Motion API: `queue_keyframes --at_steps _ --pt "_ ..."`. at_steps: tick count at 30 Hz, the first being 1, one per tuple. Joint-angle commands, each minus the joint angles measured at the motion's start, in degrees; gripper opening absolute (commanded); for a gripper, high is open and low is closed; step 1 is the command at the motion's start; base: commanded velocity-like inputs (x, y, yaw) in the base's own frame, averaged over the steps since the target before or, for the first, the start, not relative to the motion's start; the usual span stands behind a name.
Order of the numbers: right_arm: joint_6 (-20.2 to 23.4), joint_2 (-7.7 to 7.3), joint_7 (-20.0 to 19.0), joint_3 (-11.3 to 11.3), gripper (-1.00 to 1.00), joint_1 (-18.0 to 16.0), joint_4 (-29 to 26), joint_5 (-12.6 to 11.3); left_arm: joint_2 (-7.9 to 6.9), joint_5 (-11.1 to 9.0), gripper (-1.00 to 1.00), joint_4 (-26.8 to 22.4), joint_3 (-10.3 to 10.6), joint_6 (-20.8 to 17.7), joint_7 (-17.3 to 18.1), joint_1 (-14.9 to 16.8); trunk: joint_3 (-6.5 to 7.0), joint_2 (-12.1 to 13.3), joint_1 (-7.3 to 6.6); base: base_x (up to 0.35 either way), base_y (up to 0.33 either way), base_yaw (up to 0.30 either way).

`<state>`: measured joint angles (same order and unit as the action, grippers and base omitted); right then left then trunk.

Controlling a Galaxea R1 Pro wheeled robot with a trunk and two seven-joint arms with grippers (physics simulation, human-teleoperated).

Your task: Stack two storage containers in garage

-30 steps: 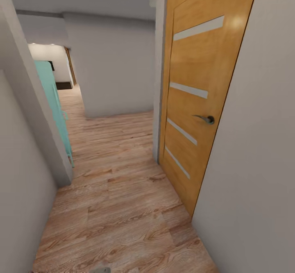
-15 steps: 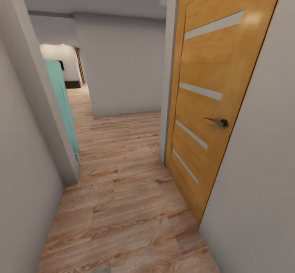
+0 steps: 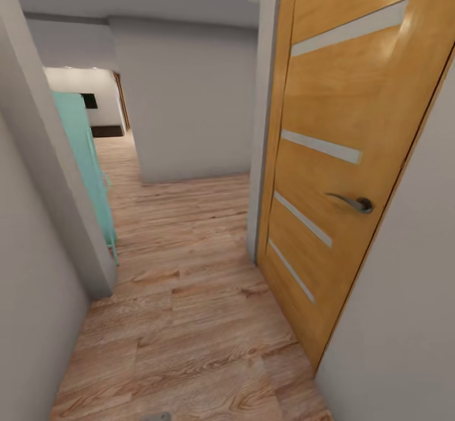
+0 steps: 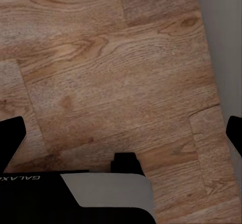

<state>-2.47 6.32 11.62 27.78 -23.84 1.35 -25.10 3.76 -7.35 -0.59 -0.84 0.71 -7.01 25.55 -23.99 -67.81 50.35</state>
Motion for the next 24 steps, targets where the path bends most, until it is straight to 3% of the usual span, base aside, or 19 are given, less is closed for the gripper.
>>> queue_keyframes --at_steps 1,18,24 --pt "-0.3 0.05 0.1 0.5 1.0 -0.1 0.1 -0.6 0.02 -0.5 1.0 0.0 0.0 0.1 -0.1 0.0 -0.06 0.0 0.04 0.336 0.0 0.0" --pt "-0.3 0.05 0.1 0.5 1.0 -0.1 0.1 -0.6 -0.07 -0.5 1.0 0.0 0.0 0.1 -0.1 0.0 -0.06 0.0 0.04 0.332 0.0 0.0" --pt "-0.3 0.09 0.1 0.5 1.0 -0.1 0.1 -0.5 -0.07 -0.5 1.0 0.0 0.0 0.1 -0.1 0.0 -0.06 0.0 0.04 0.088 0.0 0.0"
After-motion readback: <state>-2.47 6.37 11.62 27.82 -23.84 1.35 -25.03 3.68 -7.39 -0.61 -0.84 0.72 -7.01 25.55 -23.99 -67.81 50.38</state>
